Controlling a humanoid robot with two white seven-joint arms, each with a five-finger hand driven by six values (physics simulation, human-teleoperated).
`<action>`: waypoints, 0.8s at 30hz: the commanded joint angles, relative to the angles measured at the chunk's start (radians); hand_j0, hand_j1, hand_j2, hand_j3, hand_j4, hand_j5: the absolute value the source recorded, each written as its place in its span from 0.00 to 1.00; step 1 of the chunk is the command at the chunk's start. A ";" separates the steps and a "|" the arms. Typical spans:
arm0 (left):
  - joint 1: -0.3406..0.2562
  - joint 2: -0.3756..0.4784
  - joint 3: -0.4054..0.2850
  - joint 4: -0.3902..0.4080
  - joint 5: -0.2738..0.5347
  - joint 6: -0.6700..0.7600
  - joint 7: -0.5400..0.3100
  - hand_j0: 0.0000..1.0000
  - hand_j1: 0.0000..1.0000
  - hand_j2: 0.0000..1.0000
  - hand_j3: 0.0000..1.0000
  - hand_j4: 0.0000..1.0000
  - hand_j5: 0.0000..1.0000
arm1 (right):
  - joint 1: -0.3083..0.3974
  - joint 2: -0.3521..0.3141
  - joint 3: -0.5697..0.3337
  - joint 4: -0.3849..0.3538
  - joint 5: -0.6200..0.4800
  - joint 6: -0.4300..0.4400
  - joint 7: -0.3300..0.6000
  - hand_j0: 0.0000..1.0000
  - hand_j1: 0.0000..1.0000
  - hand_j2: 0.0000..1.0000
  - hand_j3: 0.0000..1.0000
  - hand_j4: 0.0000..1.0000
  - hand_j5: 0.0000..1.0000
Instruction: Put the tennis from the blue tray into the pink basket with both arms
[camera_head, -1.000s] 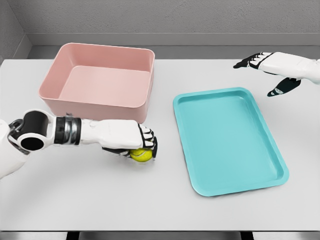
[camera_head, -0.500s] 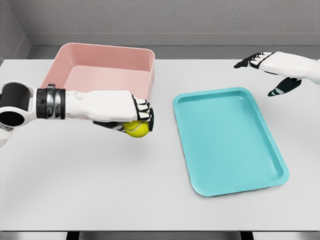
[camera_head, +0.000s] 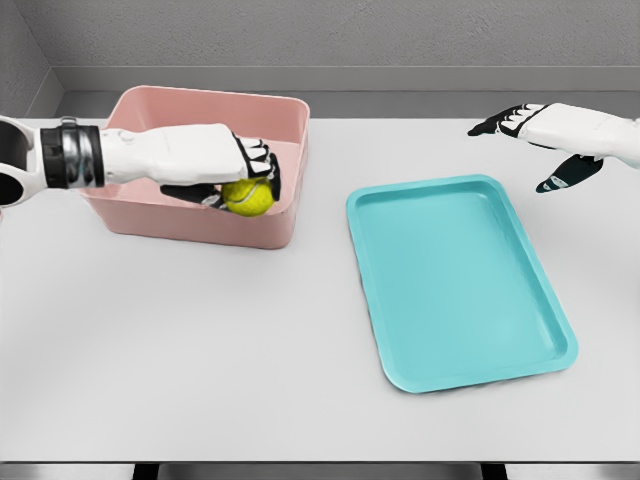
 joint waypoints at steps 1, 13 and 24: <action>-0.002 -0.010 0.001 0.065 0.005 0.002 0.001 0.28 0.28 0.28 0.28 0.28 0.28 | 0.000 -0.001 -0.001 0.000 -0.006 0.002 0.000 1.00 1.00 1.00 1.00 1.00 1.00; -0.094 -0.185 -0.002 0.427 -0.015 0.002 0.001 0.87 0.87 0.87 0.87 0.87 0.87 | 0.000 -0.001 -0.001 0.000 -0.006 0.002 0.000 1.00 1.00 1.00 1.00 1.00 1.00; 0.004 0.082 0.053 0.041 0.097 0.002 0.001 1.00 1.00 1.00 1.00 1.00 1.00 | 0.000 -0.001 -0.001 0.000 -0.006 0.002 0.000 1.00 1.00 1.00 1.00 1.00 1.00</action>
